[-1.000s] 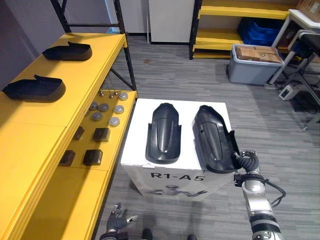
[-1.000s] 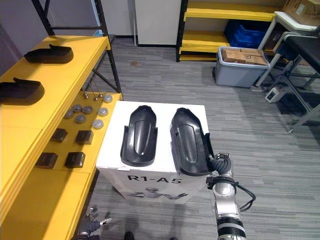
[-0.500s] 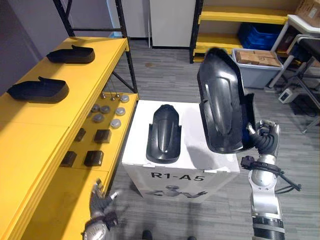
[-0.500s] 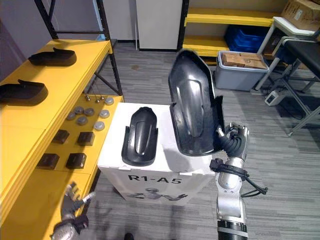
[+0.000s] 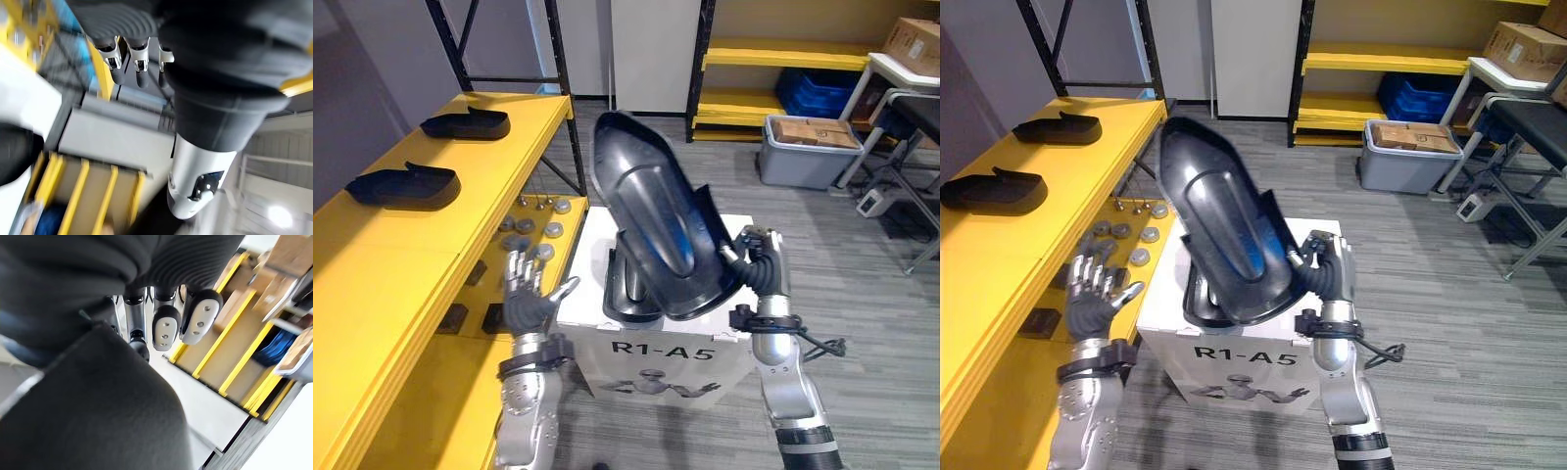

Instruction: Walk over and take plastic housings, then place them on the shelf

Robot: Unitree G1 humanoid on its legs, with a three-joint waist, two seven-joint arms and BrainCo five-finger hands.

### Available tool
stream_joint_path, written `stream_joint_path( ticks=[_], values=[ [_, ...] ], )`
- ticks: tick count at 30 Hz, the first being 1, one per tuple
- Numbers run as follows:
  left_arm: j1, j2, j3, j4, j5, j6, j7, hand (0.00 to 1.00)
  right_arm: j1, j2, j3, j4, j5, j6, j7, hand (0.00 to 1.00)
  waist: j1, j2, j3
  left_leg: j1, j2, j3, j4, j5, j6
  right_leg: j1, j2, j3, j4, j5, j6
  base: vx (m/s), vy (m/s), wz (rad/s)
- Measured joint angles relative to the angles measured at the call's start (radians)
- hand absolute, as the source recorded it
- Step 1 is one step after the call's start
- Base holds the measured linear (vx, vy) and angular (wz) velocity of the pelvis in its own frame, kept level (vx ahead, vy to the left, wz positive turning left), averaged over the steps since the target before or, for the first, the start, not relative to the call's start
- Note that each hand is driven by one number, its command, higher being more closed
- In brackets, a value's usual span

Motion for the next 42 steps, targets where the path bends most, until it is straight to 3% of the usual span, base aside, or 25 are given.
stream_joint_path(
  ticks=[5, 12, 13, 17, 28, 29, 42],
  values=[
    [-0.046, 0.013, -0.106, 0.011, -0.104, 0.006, -0.029, 0.0, -0.007, 0.0, 0.06, 0.001, -0.029, 0.0, 0.004, 1.0, -0.001, 0.001, -0.012, 0.002, 0.0, 0.002, -0.002, 0.0, 0.0, -0.001, 0.0, 0.002, 0.0, 0.0, 0.0, 0.0, 0.0, 0.0],
    [-0.091, 0.05, -0.165, 0.066, -0.202, 0.021, -0.023, 0.0, -0.01, -0.017, 0.069, 0.006, -0.046, 0.001, -0.018, 1.0, -0.001, 0.001, -0.031, 0.002, 0.0, 0.017, -0.005, 0.0, 0.0, -0.008, 0.001, 0.023, -0.004, 0.0, 0.0, -0.01, 0.006, -0.05],
    [-0.095, 0.052, -0.173, 0.072, -0.212, 0.024, -0.023, 1.0, -0.012, -0.02, 0.074, 0.008, -0.046, 0.001, -0.019, 1.0, -0.001, 0.001, -0.033, 0.002, 0.0, 0.021, -0.005, 0.0, 0.0, -0.009, 0.001, 0.025, -0.005, 0.0, 0.0, -0.01, 0.012, -0.13],
    [-0.115, 0.077, -0.21, 0.098, -0.256, 0.034, -0.02, 1.0, -0.045, -0.053, 0.104, 0.014, -0.055, 0.002, -0.033, 1.0, -0.021, 0.0, -0.037, 0.002, 0.0, 0.025, -0.006, 0.0, 0.0, -0.011, 0.001, 0.029, -0.005, 0.001, 0.001, -0.01, 0.006, -0.03],
    [-0.13, 0.11, -0.193, 0.185, -0.266, 0.062, 0.05, 1.0, -0.021, -0.11, 0.211, 0.014, -0.049, -0.012, -0.041, 1.0, -0.032, 0.0, -0.046, 0.002, 0.001, 0.028, -0.006, 0.0, 0.0, -0.012, 0.002, 0.035, -0.008, 0.002, 0.002, 0.0, 0.0, 0.0],
    [-0.135, 0.118, -0.188, 0.187, -0.264, 0.067, 0.05, 1.0, -0.004, -0.123, 0.25, 0.014, -0.036, -0.029, -0.028, 0.0, -0.033, 0.0, -0.046, 0.002, 0.001, 0.029, -0.006, 0.0, 0.0, -0.012, 0.002, 0.036, -0.008, 0.002, 0.002, 0.0, 0.0, 0.0],
    [-0.136, 0.105, -0.132, 0.185, -0.121, 0.076, 0.058, 1.0, 0.12, -0.084, 0.23, 0.013, 0.062, -0.061, 0.016, 0.0, -0.033, -0.002, -0.049, 0.006, 0.001, 0.044, -0.006, 0.0, 0.0, -0.016, 0.003, 0.054, -0.008, 0.002, 0.002, -0.01, 0.007, -0.03]
  ],
)
